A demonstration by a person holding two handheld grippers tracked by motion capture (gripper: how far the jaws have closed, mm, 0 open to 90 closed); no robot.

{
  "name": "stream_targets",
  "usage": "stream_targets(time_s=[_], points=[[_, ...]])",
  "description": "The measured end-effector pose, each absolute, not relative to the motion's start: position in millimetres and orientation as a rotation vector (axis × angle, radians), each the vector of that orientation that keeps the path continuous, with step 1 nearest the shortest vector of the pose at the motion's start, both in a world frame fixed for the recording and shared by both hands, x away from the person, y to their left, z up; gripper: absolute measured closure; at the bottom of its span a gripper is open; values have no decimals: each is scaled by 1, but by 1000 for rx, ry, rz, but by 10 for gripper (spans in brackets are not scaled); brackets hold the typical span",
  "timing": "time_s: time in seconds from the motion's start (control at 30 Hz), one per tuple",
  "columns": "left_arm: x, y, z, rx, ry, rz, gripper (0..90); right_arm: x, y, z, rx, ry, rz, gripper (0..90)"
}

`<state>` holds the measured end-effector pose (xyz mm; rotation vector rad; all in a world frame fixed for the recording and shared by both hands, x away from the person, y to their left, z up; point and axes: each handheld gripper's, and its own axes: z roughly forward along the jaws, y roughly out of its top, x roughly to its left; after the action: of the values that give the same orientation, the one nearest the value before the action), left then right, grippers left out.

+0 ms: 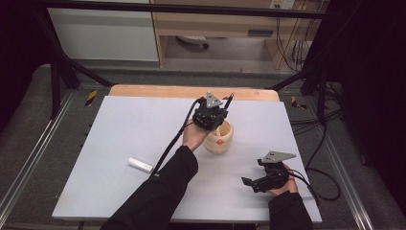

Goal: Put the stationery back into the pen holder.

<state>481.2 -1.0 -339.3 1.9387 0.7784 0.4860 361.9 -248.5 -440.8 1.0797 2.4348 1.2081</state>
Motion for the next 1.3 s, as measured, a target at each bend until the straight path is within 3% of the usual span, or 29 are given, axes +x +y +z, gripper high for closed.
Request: stream_targets(time_s=[0.4, 0.9, 1.3], points=[[483, -3, -367, 1964, 783, 437, 791, 362, -248, -442, 1075, 2434, 1200, 1], [480, 5, -375, 2023, 806, 431, 783, 363, -248, -443, 1080, 2443, 1183, 1], [469, 24, -358, 2031, 794, 436, 659, 363, -247, -443, 1084, 2444, 1174, 1]])
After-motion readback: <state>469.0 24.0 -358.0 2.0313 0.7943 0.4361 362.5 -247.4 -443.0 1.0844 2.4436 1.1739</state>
